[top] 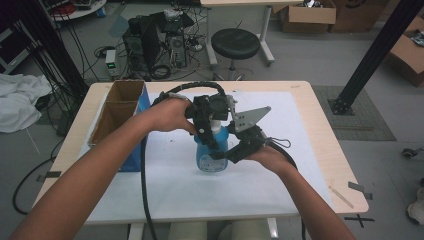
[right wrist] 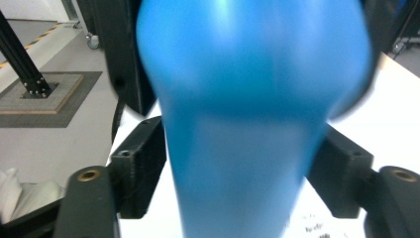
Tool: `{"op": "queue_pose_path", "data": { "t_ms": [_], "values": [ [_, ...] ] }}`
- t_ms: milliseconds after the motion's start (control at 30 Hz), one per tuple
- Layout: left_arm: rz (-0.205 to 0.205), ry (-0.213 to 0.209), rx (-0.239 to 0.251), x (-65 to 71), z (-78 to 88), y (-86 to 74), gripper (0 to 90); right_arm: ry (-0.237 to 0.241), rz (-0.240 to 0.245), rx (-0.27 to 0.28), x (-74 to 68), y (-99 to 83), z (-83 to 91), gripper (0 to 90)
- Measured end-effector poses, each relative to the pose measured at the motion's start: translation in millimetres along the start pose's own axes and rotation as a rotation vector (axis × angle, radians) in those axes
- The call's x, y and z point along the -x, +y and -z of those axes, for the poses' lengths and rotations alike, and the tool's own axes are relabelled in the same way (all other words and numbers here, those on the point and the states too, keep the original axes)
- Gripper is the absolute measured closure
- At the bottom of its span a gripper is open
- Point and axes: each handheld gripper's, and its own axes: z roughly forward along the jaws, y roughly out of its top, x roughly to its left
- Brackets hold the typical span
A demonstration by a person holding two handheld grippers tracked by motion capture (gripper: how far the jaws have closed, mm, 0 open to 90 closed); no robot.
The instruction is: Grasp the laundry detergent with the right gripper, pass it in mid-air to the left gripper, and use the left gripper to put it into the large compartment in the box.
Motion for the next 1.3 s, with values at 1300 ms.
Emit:
{"op": "queue_pose_path", "data": {
  "t_ms": [1300],
  "values": [
    [0.729, 0.267, -0.018, -31.1, 68.1, -42.8, 37.7, -0.23, -0.227, -0.502, -3.6, -35.7, 139.1, 15.8]
  ]
}}
